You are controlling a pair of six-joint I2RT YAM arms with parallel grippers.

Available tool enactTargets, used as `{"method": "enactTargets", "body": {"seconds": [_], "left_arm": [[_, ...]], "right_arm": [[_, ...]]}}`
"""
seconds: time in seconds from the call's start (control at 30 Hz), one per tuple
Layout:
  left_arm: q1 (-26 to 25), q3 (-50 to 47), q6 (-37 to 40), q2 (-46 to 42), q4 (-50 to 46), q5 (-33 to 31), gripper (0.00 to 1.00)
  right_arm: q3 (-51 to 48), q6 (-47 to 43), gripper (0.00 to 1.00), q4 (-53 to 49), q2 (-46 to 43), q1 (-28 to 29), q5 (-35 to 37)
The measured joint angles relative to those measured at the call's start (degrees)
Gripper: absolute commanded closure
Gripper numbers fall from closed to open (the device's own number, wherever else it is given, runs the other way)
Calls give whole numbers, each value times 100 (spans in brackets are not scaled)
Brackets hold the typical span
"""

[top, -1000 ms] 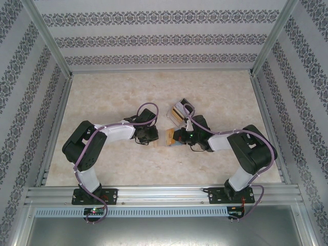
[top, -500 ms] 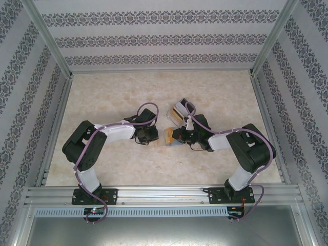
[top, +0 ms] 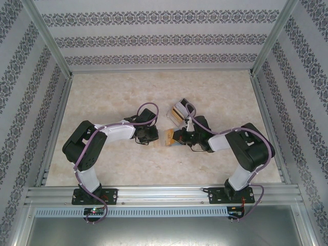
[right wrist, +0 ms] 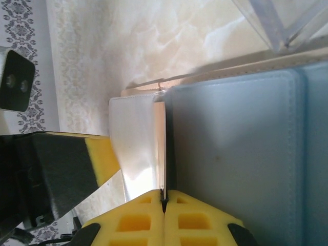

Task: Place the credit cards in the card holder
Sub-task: Insert the credit card into the card slot.

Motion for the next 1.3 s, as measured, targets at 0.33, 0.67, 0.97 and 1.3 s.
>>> {"method": "enactTargets", "body": {"seconds": [0.33,0.67,0.97,1.3], "left_arm": [[0,0,0,0,0,0,88],[0,0,13,0,-2,-2,89],[2,0,42,0,0,0,89],[0,0,61,0,0,0,89]], "right_arm": [[295,-7,94,-131,216,186,33],[769,-511,70,-1314,46,402,485],[1049,-1051,84,-2511,-205,409,890],[1506,-1217,92,-2817,190,511,874]]}}
